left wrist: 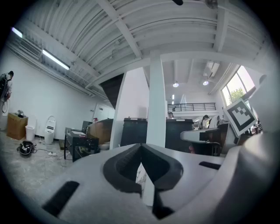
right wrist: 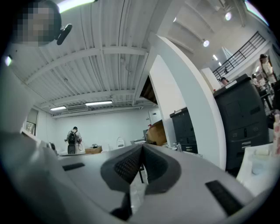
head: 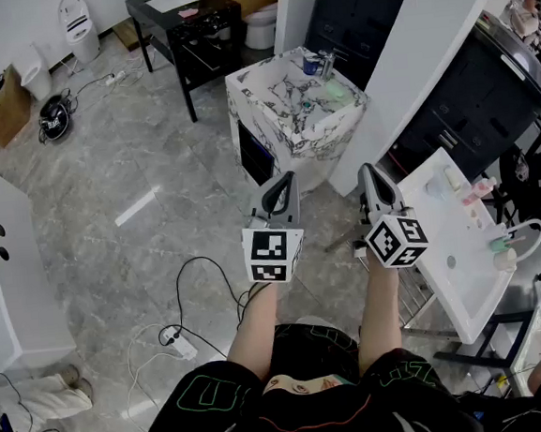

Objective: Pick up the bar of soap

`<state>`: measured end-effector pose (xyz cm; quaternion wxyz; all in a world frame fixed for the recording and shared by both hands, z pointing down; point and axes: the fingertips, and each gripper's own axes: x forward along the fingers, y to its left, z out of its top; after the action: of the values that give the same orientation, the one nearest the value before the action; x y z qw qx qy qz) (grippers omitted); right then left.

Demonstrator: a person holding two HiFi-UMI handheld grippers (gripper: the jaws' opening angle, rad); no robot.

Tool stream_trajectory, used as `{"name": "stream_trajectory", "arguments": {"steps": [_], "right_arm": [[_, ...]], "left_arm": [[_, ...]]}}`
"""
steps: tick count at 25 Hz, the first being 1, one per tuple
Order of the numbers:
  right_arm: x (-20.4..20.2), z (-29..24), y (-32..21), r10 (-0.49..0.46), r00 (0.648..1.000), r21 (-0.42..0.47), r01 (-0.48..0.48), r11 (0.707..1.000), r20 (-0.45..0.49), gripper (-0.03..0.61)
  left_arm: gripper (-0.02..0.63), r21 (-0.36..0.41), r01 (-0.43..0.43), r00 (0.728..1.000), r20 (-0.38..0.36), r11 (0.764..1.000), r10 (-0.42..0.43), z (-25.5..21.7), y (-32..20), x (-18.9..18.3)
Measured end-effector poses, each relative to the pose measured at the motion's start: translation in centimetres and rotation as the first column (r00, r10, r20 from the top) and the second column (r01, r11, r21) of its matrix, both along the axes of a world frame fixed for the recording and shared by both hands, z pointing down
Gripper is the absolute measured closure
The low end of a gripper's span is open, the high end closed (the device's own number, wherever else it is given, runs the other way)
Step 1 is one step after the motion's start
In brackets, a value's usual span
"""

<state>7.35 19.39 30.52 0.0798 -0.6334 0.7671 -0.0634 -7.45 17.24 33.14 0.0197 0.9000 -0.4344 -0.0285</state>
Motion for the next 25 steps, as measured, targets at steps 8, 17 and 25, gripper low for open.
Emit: {"name": "stream_trajectory", "arguments": {"steps": [8, 17, 25], "right_arm": [[-0.9, -0.4, 0.1, -0.005, 0.999, 0.017, 0.006, 1.000, -0.040, 0.574], [0.1, -1.2, 0.0, 0.081, 0.986, 0.008, -0.080, 0.997, -0.149, 0.574], [-0.1, -1.5, -0.3, 0.069, 0.986, 0.012, -0.068, 0.998, -0.152, 0.574]], "left_arm": [[0.606, -0.019, 0.042, 0.999, -0.024, 0.999, -0.043, 0.5, -0.2, -2.1], [0.606, -0.006, 0.072, 0.997, -0.040, 0.997, -0.072, -0.4, -0.9, -3.9], [0.607, 0.021, 0.119, 0.988, -0.103, 0.993, -0.117, -1.2, -1.3, -6.3]]}}
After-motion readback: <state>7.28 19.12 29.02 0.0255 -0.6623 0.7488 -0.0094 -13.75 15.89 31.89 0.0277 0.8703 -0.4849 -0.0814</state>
